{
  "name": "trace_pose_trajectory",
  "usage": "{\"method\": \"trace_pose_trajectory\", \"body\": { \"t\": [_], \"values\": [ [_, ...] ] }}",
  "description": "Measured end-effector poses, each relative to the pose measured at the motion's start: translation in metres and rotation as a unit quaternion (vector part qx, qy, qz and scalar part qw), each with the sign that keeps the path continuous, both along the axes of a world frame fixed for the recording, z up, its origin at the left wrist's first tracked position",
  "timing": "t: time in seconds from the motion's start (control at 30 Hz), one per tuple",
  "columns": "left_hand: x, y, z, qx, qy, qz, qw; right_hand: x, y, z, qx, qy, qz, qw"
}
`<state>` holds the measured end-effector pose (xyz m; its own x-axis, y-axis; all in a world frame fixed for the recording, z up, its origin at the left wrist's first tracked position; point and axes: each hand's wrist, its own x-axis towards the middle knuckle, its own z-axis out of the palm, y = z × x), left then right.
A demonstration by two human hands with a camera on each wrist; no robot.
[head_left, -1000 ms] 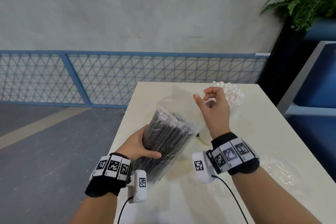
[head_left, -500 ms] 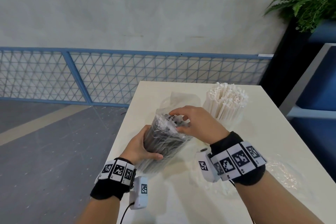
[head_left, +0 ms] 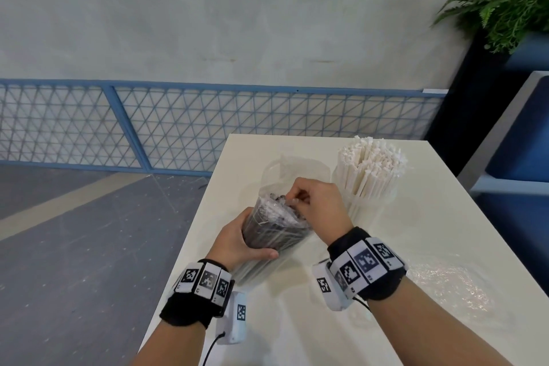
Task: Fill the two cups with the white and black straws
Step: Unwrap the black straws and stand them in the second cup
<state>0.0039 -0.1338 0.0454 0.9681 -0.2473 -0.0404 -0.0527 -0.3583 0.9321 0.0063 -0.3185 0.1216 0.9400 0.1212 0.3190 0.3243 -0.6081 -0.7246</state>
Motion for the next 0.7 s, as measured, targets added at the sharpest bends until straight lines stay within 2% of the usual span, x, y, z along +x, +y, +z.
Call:
{"method": "trace_pose_trajectory", "body": {
  "t": [0.33, 0.47, 0.53, 0.6, 0.7],
  "values": [
    [0.002, 0.004, -0.002, -0.006, 0.01, 0.026, 1.0, 0.006, -0.029, 0.048, 0.094, -0.138, -0.06, 0.984],
    [0.002, 0.006, -0.001, -0.006, 0.018, 0.04, 0.999, 0.001, -0.026, 0.053, 0.124, -0.185, -0.066, 0.973],
    [0.002, 0.007, -0.002, -0.018, 0.019, 0.062, 0.998, -0.006, -0.018, 0.042, 0.149, -0.161, -0.073, 0.973],
    [0.002, 0.008, -0.003, -0.037, 0.023, 0.071, 0.997, -0.013, -0.009, 0.025, 0.177, -0.086, -0.071, 0.978],
    [0.001, 0.008, -0.005, -0.044, 0.02, 0.056, 0.997, -0.015, -0.001, 0.006, 0.136, -0.009, -0.067, 0.988]
  ]
}}
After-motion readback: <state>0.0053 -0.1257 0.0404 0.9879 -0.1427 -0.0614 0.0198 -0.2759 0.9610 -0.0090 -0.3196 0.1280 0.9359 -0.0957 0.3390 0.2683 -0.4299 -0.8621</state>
